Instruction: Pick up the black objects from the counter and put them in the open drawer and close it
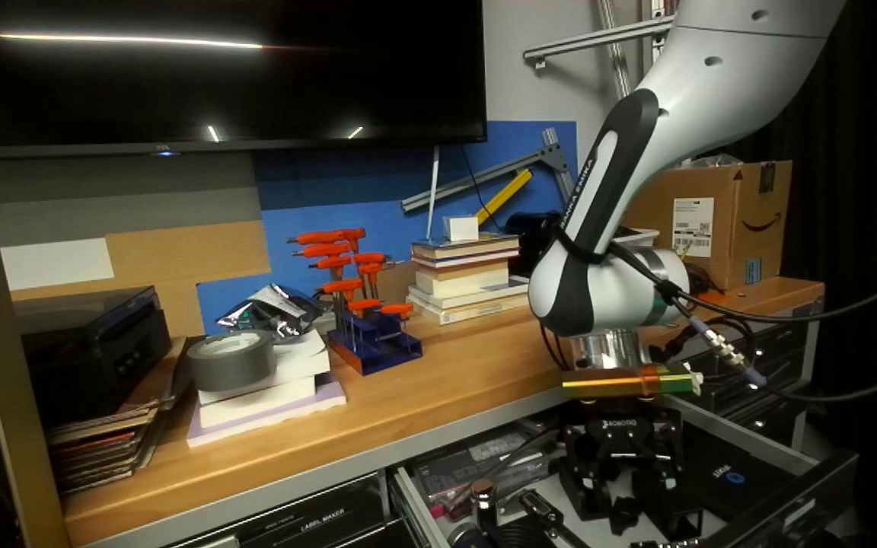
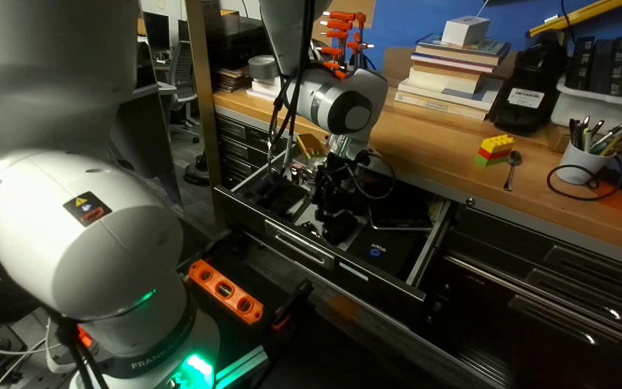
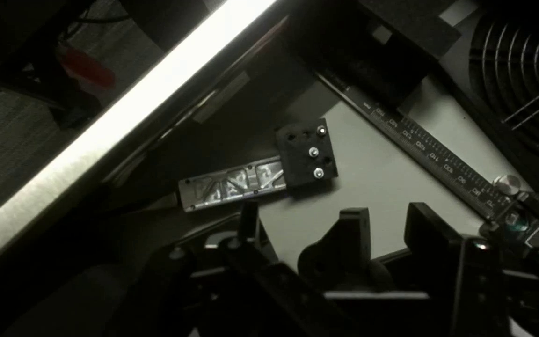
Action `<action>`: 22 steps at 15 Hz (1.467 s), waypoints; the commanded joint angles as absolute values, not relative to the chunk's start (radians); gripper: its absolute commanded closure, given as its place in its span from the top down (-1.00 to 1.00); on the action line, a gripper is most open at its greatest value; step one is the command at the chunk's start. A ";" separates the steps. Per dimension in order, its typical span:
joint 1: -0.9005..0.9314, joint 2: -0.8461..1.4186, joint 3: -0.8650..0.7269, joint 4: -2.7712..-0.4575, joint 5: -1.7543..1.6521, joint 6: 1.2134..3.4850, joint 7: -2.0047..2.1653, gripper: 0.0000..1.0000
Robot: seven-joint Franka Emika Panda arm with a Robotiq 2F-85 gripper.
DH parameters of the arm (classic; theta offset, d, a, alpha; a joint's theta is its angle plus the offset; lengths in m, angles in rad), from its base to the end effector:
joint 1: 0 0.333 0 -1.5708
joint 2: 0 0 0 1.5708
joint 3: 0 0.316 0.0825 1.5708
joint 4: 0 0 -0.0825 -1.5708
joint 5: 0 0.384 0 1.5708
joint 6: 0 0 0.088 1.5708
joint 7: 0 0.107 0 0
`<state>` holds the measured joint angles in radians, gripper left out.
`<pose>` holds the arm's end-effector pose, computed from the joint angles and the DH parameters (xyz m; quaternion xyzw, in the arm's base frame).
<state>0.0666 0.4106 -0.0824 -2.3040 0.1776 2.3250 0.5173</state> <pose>0.4771 -0.0074 0.1427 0.9248 -0.3270 -0.1938 0.0135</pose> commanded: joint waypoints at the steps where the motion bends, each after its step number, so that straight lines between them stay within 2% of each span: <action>1: 0.142 0.322 -0.134 -2.350 0.079 2.320 0.731 1.00; 5: 0.185 0.224 -0.156 -2.435 -0.049 2.314 1.026 0.99; 10: 0.139 0.120 -0.124 -2.555 -0.073 2.271 1.234 1.00; 22: -0.021 0.158 -0.033 -2.684 0.607 2.410 0.679 1.00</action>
<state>0.0064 0.1508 -0.0623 -2.6648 0.4688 2.3516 0.7983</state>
